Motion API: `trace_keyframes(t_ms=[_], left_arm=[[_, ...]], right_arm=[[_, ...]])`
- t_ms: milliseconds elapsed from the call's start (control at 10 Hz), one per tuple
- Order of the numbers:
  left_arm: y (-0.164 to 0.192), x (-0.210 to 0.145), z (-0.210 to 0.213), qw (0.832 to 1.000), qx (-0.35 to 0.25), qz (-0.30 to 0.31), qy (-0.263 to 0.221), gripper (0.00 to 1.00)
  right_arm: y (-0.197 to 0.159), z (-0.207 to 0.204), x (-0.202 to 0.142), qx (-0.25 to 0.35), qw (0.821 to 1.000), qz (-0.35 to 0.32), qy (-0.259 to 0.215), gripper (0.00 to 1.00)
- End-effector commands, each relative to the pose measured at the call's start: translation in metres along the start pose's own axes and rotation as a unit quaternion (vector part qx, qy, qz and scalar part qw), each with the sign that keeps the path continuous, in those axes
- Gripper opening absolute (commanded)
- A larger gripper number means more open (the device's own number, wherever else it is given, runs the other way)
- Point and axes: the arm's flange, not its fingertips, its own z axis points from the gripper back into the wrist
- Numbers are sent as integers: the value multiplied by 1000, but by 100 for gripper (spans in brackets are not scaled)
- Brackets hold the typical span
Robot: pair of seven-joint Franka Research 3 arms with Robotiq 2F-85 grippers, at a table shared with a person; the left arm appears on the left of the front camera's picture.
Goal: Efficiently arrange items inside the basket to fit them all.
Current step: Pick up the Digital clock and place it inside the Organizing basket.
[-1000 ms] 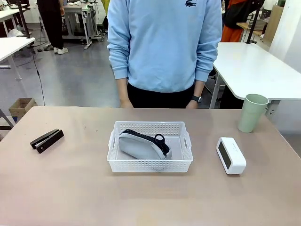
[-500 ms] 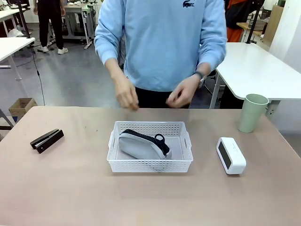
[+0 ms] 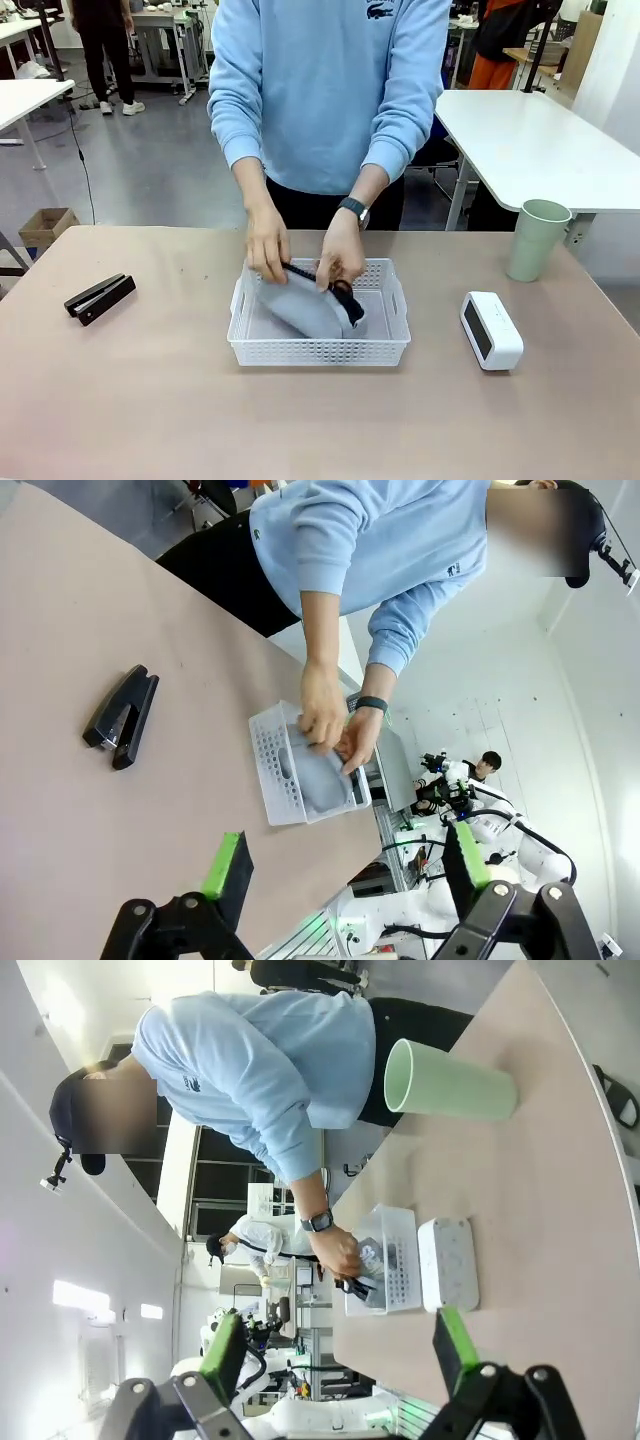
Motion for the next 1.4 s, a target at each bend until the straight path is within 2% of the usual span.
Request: trace_keyframes(t_ms=[0,400,600,800,900,1100,1300], left_arm=[[1,0,1,1000,-6,-13,1,100],[0,0,0,1000,2,-2,2,100],[-16,4,-3,999,44,-10,9,100],[-49,9,-36,989,117,-61,69,100],[-71,8,-68,971,182,-110,107,100],[-104,1,-129,933,251,-179,188,100],[-133,-13,-198,880,343,-235,229,100]], right_arm=[[3,5,0,7,1000,8,-6,100],[1,5,-2,-1,1000,-1,-4,100],[32,-22,-16,-64,997,40,10,100],[82,-83,-37,-165,977,121,57,100],[107,-124,-50,-228,953,174,94,100],[142,-197,-84,-325,900,252,144,100],[172,-256,-137,-404,829,340,181,100]])
